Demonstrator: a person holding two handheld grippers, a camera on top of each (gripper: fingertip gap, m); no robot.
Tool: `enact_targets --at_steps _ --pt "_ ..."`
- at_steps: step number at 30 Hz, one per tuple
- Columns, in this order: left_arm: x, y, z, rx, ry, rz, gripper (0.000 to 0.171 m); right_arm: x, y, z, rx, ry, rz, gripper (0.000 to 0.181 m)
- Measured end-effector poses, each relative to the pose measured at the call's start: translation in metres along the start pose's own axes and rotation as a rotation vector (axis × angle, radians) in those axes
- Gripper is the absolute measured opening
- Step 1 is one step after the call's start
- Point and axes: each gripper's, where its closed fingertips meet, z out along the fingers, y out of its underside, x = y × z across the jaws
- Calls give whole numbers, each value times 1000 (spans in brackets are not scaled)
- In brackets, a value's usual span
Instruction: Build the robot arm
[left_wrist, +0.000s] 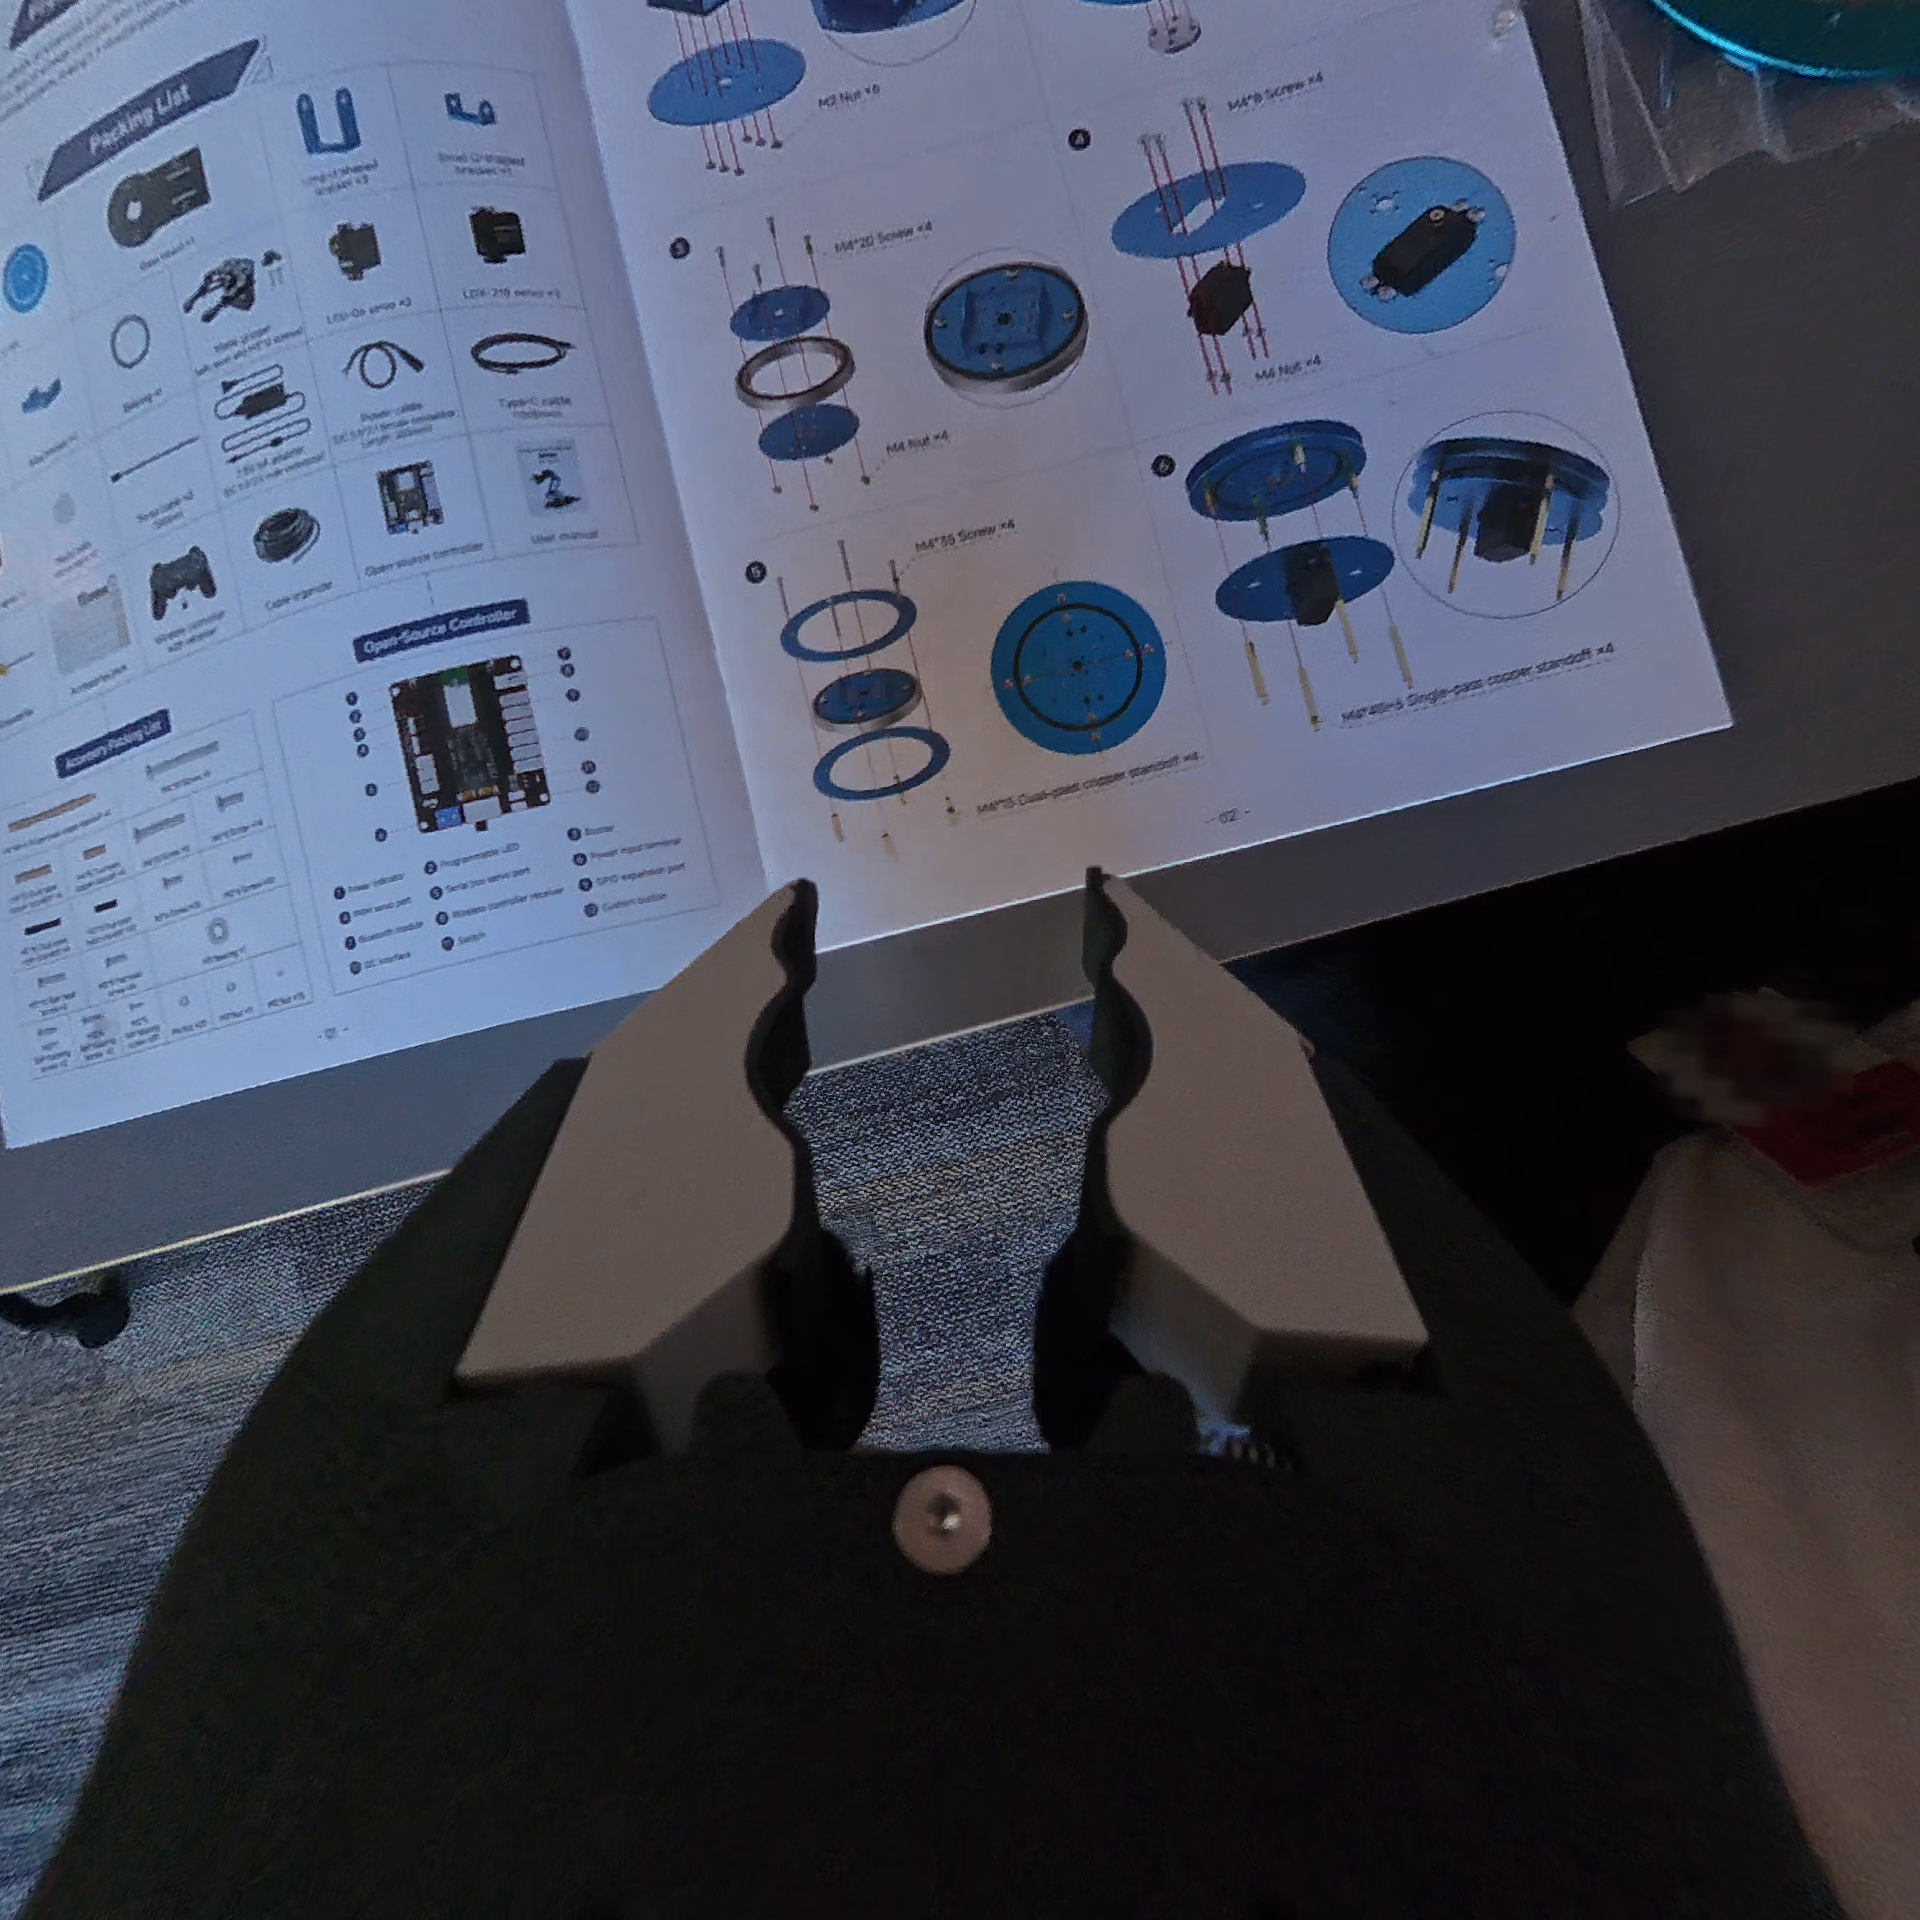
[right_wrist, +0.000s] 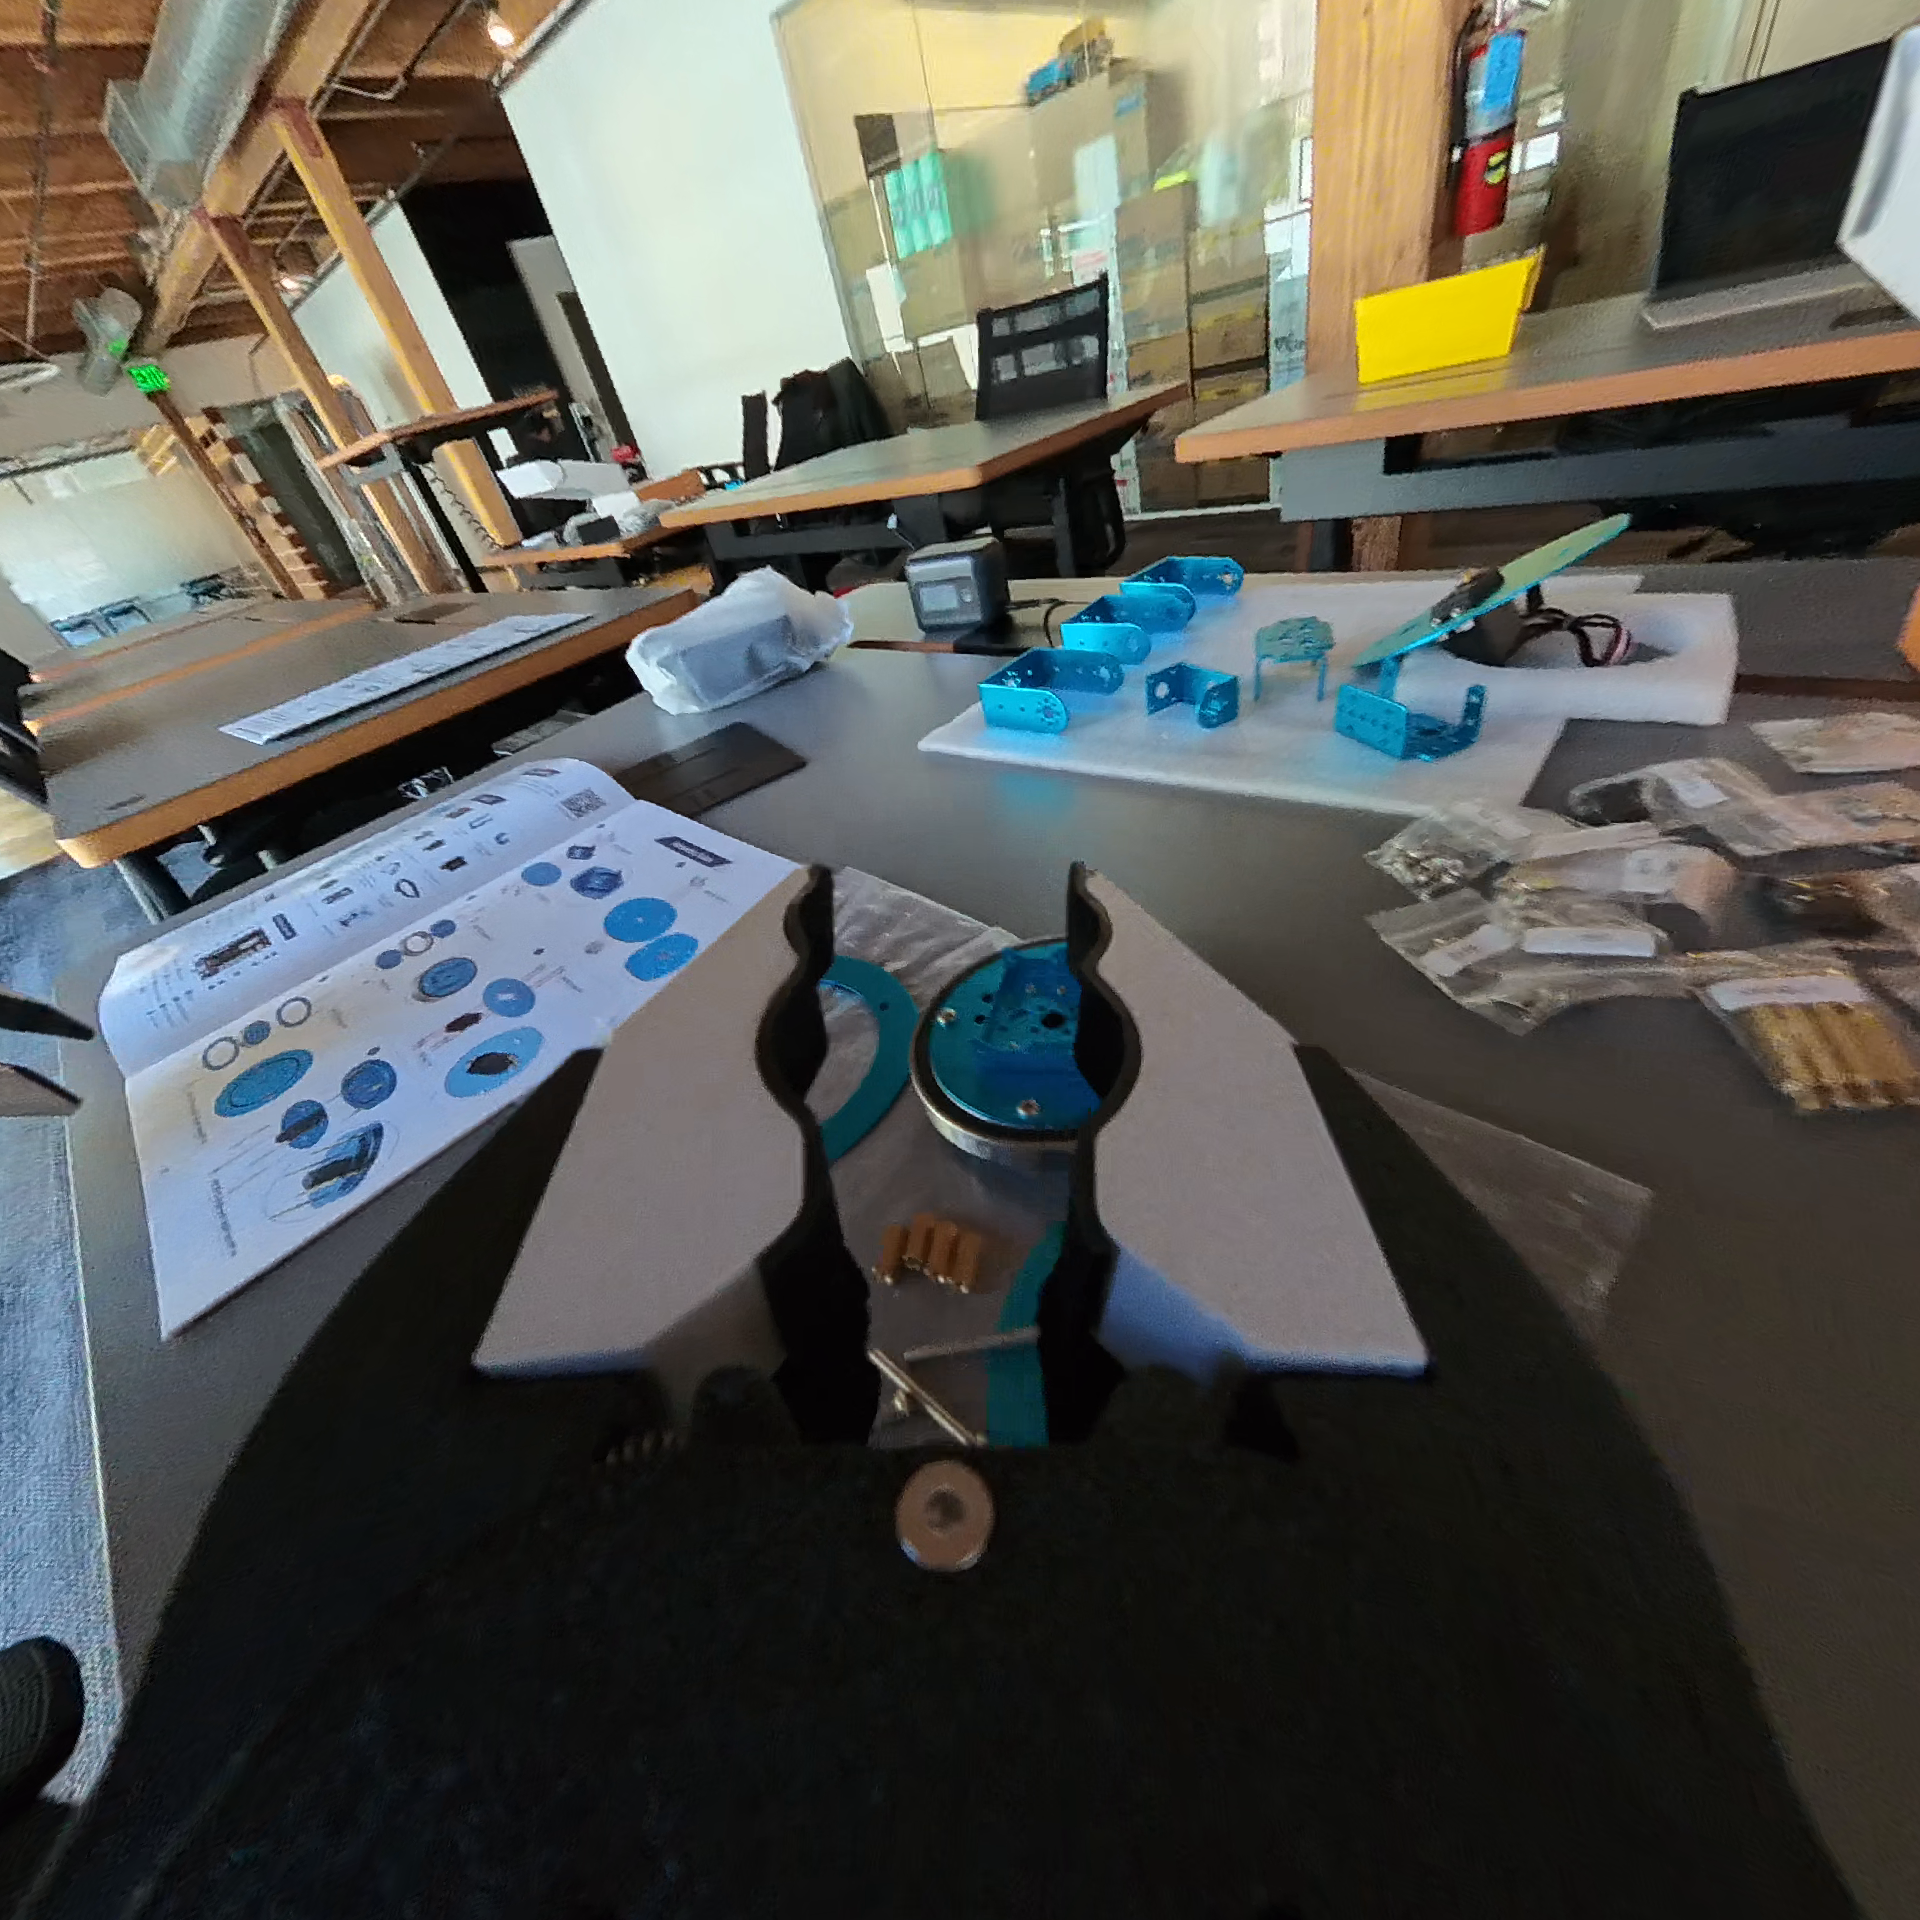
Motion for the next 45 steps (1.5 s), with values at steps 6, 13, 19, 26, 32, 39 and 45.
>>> enact_targets --at_steps 6,13,19,26,32,39,45 --pt "24 -17 3 -6 -6 86 51 33 -3 -38 -53 55 -80 48" --pt "38 -22 -2 -38 -50 118 51 64 20 -74 -138 73 -94 45" --pt "58 -27 -16 -9 -13 124 51 50 7 -78 -53 -65 6 44" --pt "74 -3 -36 -60 -42 144 51 39 12 -75 -81 -121 -4 45" --pt "64 15 -49 -63 -61 89 51 33 19 -66 -126 -115 -55 44" --pt "41 36 -43 -130 -78 1 51 34 25 -60 -155 -95 -69 44" --pt "41 38 -42 -140 -68 -2 51 35 23 -61 -147 -95 -55 44"
